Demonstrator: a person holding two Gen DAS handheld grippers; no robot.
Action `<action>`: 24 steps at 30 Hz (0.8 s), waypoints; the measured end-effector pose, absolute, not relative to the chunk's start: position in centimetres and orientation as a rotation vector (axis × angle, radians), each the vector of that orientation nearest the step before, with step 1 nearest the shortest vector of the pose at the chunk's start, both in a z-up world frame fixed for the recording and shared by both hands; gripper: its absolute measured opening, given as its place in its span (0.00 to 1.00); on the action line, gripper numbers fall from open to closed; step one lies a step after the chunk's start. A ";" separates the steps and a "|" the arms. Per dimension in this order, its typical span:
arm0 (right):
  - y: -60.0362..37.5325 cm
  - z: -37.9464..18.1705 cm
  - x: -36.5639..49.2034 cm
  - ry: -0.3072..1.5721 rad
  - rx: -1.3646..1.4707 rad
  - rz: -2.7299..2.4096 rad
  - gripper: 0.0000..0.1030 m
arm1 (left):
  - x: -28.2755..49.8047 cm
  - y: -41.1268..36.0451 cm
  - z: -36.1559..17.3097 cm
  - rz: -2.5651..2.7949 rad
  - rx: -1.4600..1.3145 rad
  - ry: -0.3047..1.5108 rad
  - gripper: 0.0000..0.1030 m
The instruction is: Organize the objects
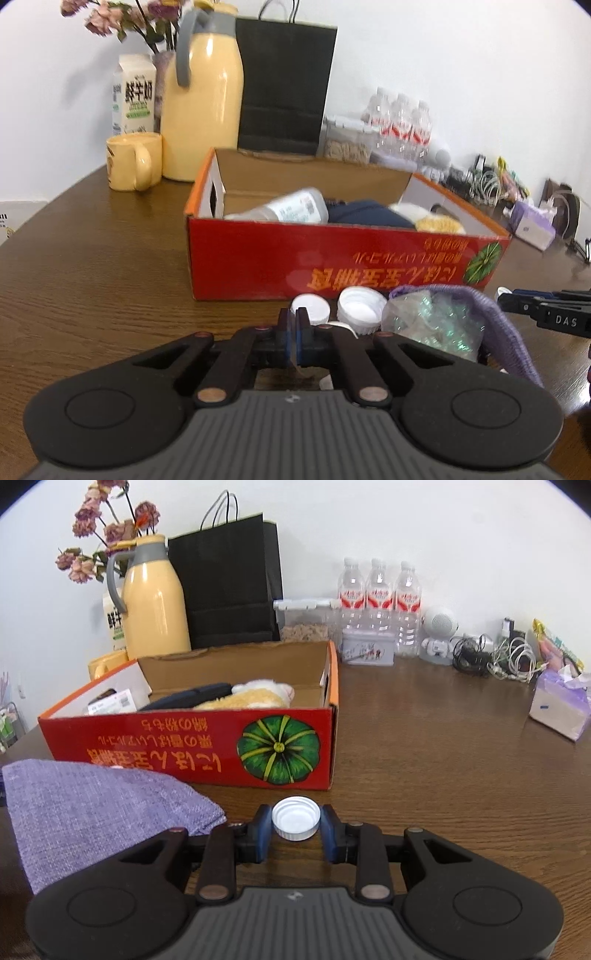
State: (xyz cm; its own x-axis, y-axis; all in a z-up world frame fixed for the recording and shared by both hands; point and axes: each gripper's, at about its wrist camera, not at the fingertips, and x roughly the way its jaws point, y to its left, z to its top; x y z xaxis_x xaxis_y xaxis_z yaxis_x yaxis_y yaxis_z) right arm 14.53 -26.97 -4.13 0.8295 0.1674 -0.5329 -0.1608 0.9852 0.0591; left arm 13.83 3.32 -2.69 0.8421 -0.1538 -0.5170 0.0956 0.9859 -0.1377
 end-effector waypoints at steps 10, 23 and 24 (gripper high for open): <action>-26.4 -2.3 12.8 0.455 -0.017 0.189 0.26 | 12.8 4.1 0.5 -0.132 -0.155 0.462 0.03; -22.5 4.1 16.4 0.302 -0.027 0.274 0.26 | 16.8 2.2 7.7 -0.143 -0.132 0.285 0.03; -22.1 4.4 17.2 0.298 -0.026 0.275 0.26 | 17.4 2.0 7.8 -0.138 -0.135 0.279 0.03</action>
State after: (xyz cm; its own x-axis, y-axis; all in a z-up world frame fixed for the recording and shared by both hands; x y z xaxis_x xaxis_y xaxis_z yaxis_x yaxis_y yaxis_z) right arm 17.15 -22.05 4.43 0.9188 0.2641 -0.2933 -0.2717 0.9623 0.0150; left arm 17.36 1.96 7.80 0.9521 -0.1536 -0.2644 0.1164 0.9816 -0.1513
